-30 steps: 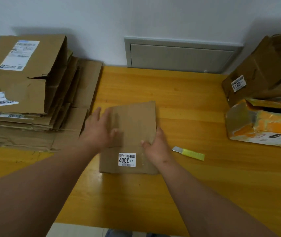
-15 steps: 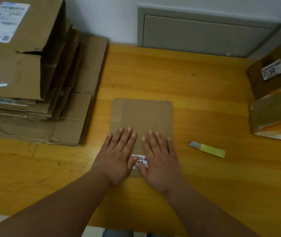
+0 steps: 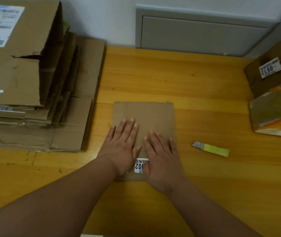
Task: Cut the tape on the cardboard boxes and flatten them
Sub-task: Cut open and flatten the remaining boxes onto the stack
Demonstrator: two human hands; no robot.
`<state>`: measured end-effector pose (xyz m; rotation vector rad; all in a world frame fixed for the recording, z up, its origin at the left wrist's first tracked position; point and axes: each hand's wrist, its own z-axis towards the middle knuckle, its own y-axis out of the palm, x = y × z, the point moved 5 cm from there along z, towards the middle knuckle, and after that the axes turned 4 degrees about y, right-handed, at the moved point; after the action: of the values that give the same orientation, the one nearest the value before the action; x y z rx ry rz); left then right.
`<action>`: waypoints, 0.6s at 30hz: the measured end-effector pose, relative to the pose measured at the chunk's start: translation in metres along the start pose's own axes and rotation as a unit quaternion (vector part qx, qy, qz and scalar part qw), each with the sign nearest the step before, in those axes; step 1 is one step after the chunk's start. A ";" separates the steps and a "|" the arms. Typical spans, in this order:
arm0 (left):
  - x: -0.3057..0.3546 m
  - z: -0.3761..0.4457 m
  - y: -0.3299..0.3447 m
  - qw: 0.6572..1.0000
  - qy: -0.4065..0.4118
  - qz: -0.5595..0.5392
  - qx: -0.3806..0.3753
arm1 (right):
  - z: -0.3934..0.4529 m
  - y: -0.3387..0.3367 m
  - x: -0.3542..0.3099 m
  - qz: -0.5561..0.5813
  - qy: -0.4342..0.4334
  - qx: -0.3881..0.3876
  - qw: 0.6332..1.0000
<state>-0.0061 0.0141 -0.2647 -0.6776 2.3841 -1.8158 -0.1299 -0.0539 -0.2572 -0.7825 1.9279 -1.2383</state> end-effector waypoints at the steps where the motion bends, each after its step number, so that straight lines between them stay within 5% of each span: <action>1: -0.001 0.002 0.005 1.000 -0.006 0.010 -0.011 | 0.007 -0.008 0.001 0.010 0.005 0.028 1.000; 4: 0.000 -0.001 0.011 0.999 -0.012 0.017 -0.029 | 0.028 -0.016 0.010 -0.015 0.008 0.032 0.999; 9: 0.006 0.025 -0.027 0.999 0.003 0.013 0.048 | 0.030 -0.005 0.019 -0.060 0.009 -0.032 0.998; 14: -0.003 0.045 -0.004 0.999 -0.047 0.006 -0.018 | 0.070 -0.039 0.017 -0.011 -0.015 0.067 0.998; 18: -0.001 0.045 -0.018 0.998 -0.044 0.002 0.034 | 0.100 -0.028 0.033 -0.072 -0.036 0.000 0.997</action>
<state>0.0144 -0.0298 -0.2613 -0.7291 2.2552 -1.8167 -0.0640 -0.1404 -0.2690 -0.9677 1.8405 -1.2780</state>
